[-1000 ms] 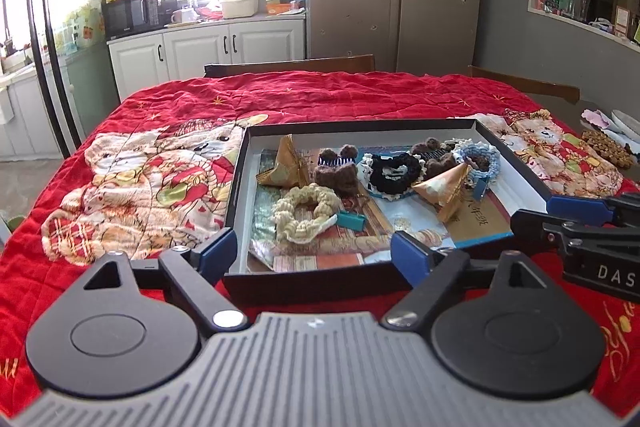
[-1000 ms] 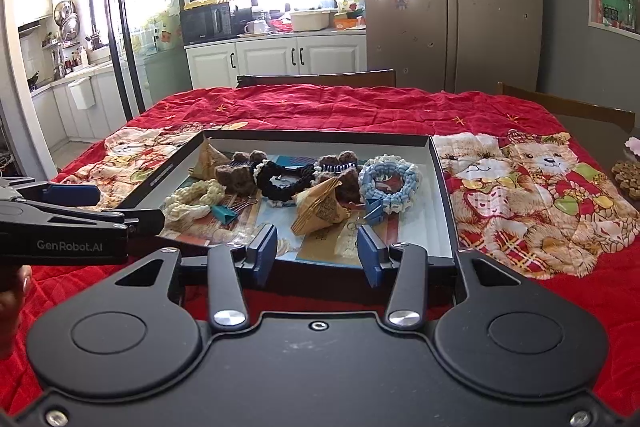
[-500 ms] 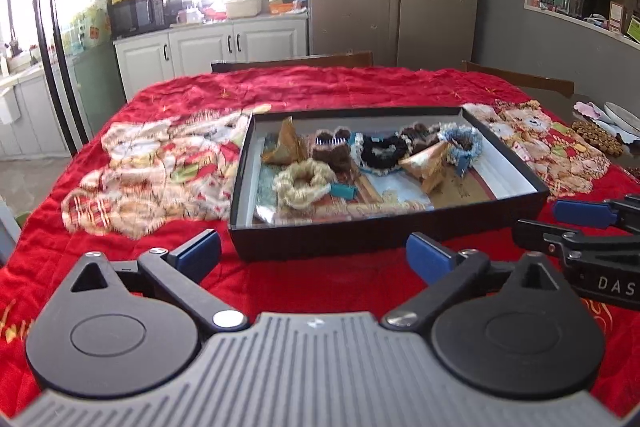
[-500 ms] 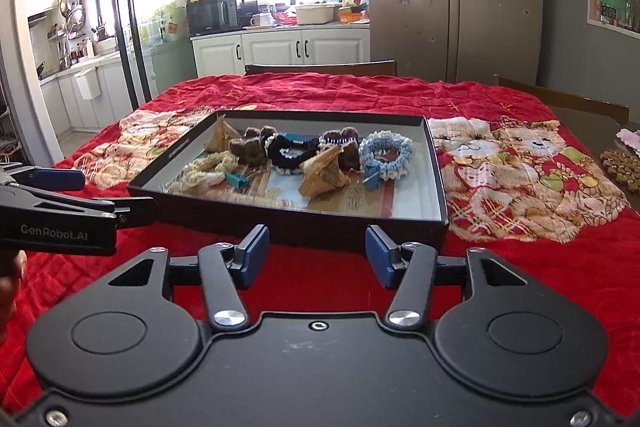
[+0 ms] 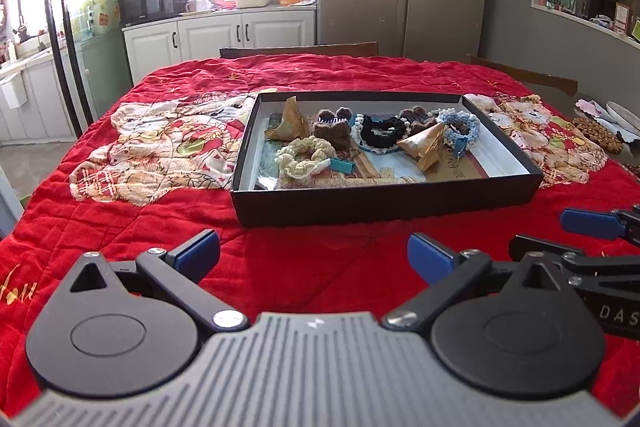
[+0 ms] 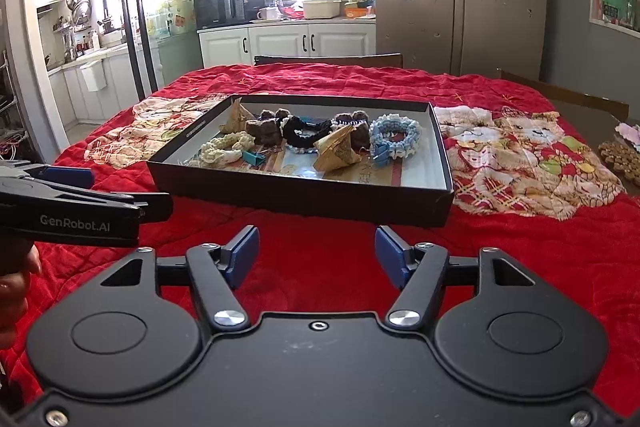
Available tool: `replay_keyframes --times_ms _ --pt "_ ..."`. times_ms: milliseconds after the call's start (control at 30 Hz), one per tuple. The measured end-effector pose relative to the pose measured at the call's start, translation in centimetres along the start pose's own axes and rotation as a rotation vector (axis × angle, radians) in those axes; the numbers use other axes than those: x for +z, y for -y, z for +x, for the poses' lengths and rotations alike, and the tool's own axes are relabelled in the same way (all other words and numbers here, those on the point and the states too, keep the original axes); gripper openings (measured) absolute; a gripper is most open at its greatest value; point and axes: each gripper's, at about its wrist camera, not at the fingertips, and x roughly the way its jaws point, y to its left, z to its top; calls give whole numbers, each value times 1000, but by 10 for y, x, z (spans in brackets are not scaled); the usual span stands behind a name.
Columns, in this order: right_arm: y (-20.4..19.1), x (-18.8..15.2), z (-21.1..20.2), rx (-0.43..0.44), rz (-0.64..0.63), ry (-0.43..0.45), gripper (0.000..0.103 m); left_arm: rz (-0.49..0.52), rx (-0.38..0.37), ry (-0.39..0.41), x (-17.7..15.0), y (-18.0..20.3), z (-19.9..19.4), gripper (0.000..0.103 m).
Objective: Organize objects
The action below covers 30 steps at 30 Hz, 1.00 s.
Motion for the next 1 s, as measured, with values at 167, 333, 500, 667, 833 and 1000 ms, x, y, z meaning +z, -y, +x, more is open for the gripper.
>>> replay_keyframes --times_ms 167,333,500,667,833,1000 --pt "6 -5 0 -11 40 -18 69 -6 12 -7 -5 1 -1 103" --pt "10 -8 3 -16 65 -30 69 -24 12 -12 -6 -1 -1 103" --pt "7 -11 4 -16 60 -37 71 -19 20 -8 -8 1 -2 103" --pt "6 -12 4 -15 60 -40 72 -22 10 -24 -9 2 -1 103" --pt "5 -12 4 -13 61 -38 73 -30 9 -32 -8 1 0 103" --pt "4 -13 5 -7 54 -44 73 -33 10 -27 -9 2 -1 103"
